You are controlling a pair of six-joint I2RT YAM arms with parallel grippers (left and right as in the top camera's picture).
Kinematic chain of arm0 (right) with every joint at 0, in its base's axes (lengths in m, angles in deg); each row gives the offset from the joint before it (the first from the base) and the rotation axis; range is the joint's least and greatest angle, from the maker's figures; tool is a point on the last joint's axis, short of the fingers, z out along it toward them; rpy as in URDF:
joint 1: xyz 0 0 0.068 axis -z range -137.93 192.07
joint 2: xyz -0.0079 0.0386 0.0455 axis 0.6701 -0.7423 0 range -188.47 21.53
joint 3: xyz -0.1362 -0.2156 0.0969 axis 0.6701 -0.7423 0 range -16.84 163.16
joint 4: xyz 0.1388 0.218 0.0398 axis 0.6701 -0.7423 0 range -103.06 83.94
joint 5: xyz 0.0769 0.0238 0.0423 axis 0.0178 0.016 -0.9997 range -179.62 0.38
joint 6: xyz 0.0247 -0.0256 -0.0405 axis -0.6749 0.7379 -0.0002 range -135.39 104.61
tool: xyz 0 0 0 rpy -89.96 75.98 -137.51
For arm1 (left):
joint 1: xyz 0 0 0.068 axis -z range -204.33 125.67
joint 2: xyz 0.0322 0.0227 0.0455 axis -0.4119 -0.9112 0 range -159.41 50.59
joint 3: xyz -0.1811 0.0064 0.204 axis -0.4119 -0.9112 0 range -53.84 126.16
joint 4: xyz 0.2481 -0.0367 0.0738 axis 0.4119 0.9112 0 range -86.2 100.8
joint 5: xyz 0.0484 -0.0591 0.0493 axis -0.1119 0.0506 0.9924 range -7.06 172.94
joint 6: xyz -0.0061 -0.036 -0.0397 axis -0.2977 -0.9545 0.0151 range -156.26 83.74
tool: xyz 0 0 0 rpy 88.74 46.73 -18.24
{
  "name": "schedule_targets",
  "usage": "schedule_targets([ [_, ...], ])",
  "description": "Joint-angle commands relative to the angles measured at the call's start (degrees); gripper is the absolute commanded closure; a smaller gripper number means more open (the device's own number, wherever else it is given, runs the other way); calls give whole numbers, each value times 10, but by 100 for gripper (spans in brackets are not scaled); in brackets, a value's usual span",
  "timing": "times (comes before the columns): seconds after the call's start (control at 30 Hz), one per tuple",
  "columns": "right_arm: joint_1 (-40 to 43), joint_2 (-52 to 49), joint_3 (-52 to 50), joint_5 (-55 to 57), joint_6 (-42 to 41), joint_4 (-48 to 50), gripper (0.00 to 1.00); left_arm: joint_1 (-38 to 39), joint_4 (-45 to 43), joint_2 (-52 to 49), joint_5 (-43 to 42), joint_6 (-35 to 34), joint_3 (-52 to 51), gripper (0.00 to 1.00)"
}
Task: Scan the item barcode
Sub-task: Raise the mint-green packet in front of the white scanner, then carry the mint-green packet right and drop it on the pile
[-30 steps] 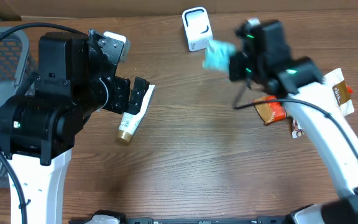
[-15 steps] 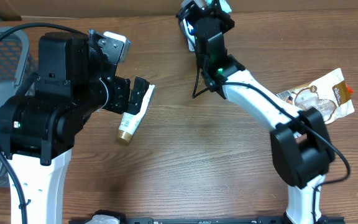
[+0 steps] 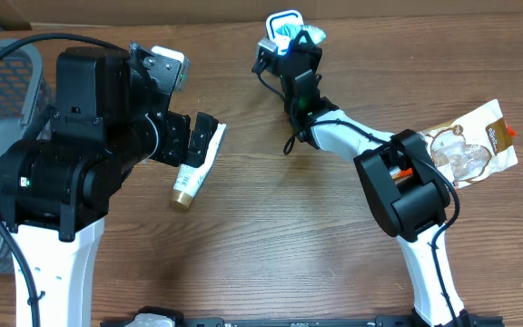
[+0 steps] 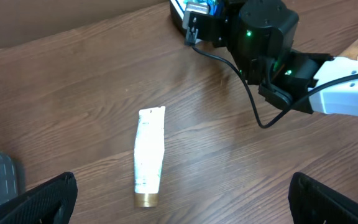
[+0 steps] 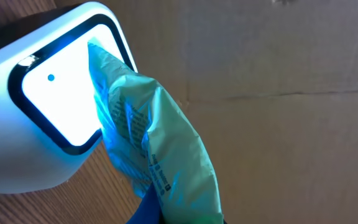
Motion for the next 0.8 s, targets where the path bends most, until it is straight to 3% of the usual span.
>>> schedule_targets([
  [0.0, 1, 9, 10, 3, 7, 17, 96, -1, 0, -3, 3, -7, -1, 0],
  [0.3, 0, 15, 10, 25, 6, 21, 96, -1, 0, -3, 3, -7, -1, 1],
  [0.53, -2, 125, 10, 62, -71, -15, 96, -1, 0, -3, 3, -7, -1, 0],
  [0.63, -5, 200, 10, 60, -161, -136, 96, -1, 0, -3, 3, -7, -1, 0],
  [0.77, -9, 305, 10, -25, -377, -374, 96, -1, 0, -3, 3, -7, -1, 0],
])
